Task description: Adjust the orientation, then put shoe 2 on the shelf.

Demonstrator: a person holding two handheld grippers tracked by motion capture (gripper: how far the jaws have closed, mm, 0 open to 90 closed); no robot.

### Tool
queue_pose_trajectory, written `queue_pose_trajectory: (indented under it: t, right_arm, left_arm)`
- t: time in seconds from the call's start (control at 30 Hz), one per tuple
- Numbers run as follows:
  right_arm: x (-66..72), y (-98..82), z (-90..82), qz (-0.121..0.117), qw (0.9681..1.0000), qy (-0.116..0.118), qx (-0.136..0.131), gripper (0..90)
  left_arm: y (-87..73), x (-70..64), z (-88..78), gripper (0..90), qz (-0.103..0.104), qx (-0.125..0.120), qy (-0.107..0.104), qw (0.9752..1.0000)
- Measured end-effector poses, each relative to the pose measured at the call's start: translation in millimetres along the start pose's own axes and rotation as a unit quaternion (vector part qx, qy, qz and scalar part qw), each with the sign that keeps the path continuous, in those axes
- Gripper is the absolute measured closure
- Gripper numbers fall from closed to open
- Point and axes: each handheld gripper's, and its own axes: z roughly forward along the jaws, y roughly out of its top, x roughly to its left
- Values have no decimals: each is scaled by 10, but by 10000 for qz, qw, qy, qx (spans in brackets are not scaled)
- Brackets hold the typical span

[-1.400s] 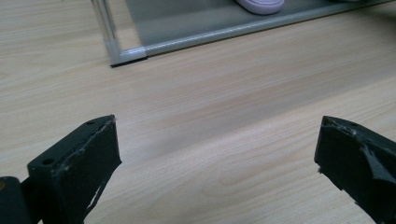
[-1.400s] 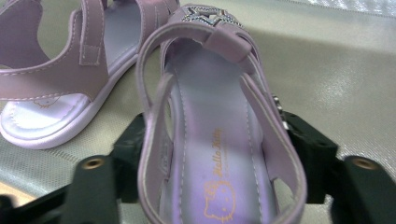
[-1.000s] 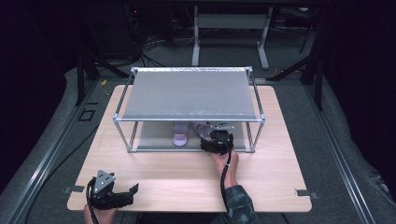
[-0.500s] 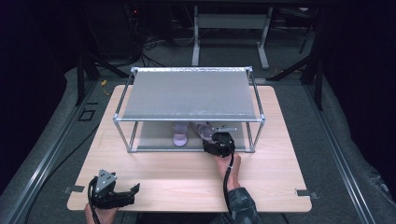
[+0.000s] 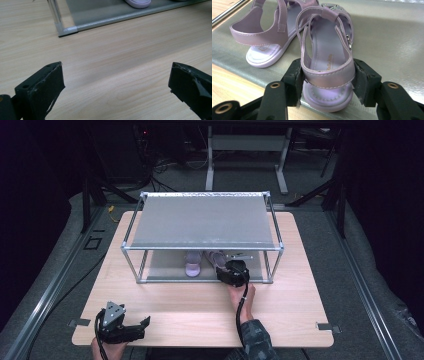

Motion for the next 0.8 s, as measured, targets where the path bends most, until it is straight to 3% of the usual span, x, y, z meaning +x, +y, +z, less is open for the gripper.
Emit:
queue_pose_trajectory:
  t: [0.3,0.33,0.4,0.5,0.67,0.73,0.8]
  right_arm:
    - [30,9,48,174,9998,-5,-53,469]
    - [64,17,61,203,9997,-131,-49,469]
    - [71,21,65,195,9997,-149,-54,469]
    - [94,31,104,284,9996,53,-35,463]
    - [139,21,112,283,9995,-96,40,406]
    - [101,6,58,300,9995,118,65,391]
    - [94,-17,-27,316,9993,175,52,411]
  left_arm:
    - [-25,-5,15,0,-30,18,-16,10000]
    - [-28,-7,21,0,-28,19,-12,10000]
    - [-30,-13,29,0,-22,19,-27,10000]
    - [-27,-15,29,0,-5,36,-45,10000]
    - [-38,2,5,0,-39,15,-24,10000]
    - [-49,11,-7,0,-57,9,-17,10000]
    - [-56,21,-4,0,-64,39,-4,10000]
